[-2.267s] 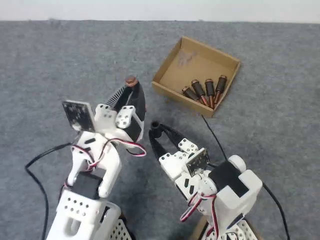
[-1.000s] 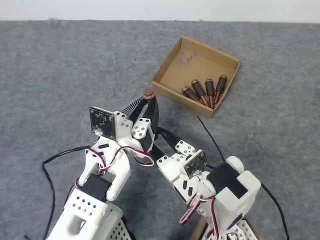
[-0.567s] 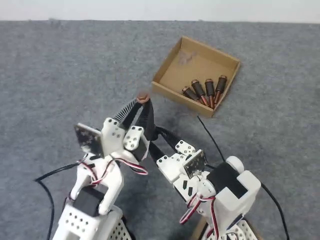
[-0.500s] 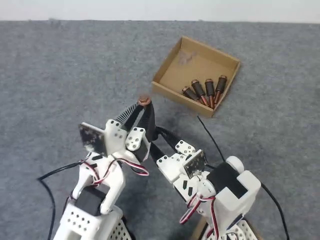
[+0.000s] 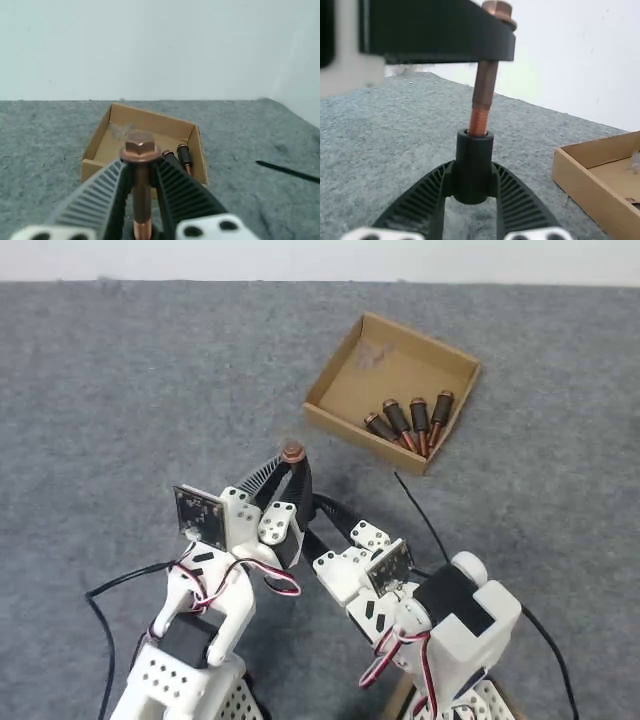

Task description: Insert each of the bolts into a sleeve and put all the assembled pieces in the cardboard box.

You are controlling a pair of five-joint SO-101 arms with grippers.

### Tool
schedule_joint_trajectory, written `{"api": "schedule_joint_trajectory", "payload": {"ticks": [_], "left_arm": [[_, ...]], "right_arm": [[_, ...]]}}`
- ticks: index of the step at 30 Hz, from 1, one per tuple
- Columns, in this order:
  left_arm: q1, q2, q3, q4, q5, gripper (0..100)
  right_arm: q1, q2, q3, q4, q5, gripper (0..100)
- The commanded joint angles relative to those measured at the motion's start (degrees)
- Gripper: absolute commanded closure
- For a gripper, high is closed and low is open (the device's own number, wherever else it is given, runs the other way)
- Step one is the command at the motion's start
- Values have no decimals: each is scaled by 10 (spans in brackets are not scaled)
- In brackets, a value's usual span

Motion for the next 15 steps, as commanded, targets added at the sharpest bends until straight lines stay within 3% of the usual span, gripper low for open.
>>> {"api": "schedule_joint_trajectory", "payload": {"ticks": [1,6,15], "left_arm": [[2,-10,-8,7,-6,989],[2,-10,-5,47,-6,989],[3,-10,48,43,-7,988]], "right_arm": [[4,-2,13,-5,12,991],[24,-7,11,-5,11,991],[24,-7,12,-6,11,991]]}}
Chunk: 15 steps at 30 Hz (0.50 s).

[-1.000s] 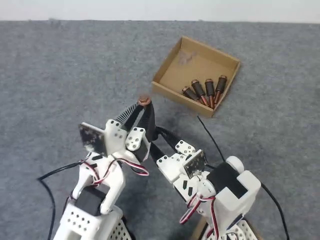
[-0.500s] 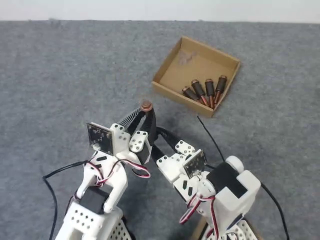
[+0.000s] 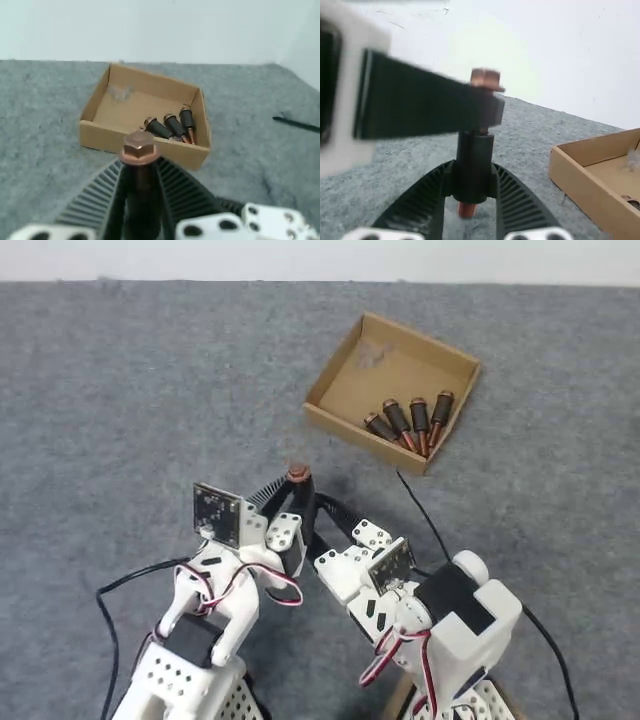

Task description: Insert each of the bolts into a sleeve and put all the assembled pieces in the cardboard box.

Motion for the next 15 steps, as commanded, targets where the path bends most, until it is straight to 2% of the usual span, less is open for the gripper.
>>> {"api": "schedule_joint_trajectory", "payload": {"ticks": [1,10,12,15], "left_arm": [[0,-5,0,0,-8,988],[0,-5,0,2,-8,983],[0,-5,0,4,-8,946],[0,-5,0,25,-7,840]], "right_arm": [[17,-7,12,-6,12,991],[17,-7,13,-6,12,991],[17,-7,13,-6,12,991],[17,-7,13,-6,12,991]]}}
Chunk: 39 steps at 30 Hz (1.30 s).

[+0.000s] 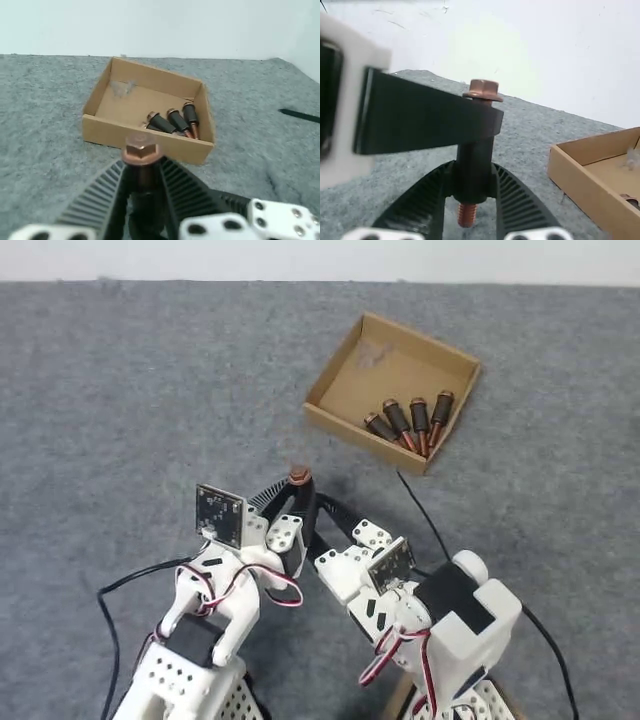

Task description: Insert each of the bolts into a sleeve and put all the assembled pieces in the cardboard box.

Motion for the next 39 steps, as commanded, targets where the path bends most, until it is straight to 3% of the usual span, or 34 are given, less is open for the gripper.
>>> {"api": "schedule_joint_trajectory", "payload": {"ticks": [1,4,11,20,24,32,39], "left_arm": [[4,-5,-3,29,-6,808],[3,-5,-3,34,-6,752],[3,-5,-17,40,-5,750],[-3,-6,-172,241,-5,750],[-4,-6,-195,273,-5,750],[-149,-127,-189,280,-5,750],[-239,-121,-175,288,-5,750]], "right_arm": [[16,-7,13,-7,12,991],[16,-6,12,-7,12,991],[16,-4,11,-7,12,991],[36,-3,1,-6,11,991],[42,-3,-1,-6,9,991],[54,-8,-1,-7,9,991],[77,-9,-2,-32,8,991]]}}
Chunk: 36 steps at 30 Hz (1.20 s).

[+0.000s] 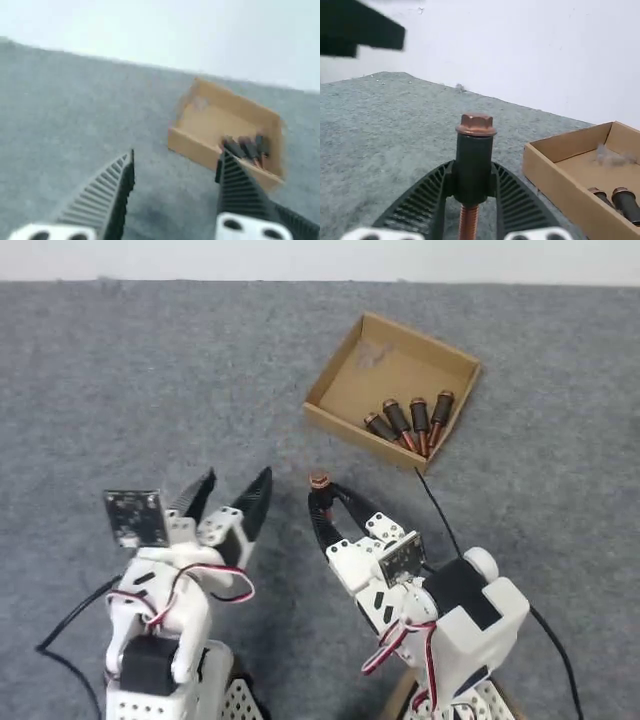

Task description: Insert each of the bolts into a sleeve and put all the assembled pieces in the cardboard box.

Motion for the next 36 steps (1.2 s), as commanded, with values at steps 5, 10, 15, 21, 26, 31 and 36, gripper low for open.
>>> {"api": "schedule_joint_trajectory", "payload": {"ticks": [5,10,15,21,26,31,36], "left_arm": [[-54,-12,39,2,-3,750],[-77,-12,95,0,-5,750],[-115,-12,147,-4,-8,750],[-120,-12,156,11,-66,750],[-116,-12,156,24,-67,760],[-113,-12,156,18,-67,942],[-116,-12,156,6,-68,979]], "right_arm": [[43,-8,-1,-39,7,991],[54,-13,-1,-40,7,991],[109,-89,-1,-39,7,991],[145,-187,-1,-36,8,991],[174,-223,-37,-24,9,991],[218,-223,-126,39,8,991],[253,-223,-194,106,8,991]]}}
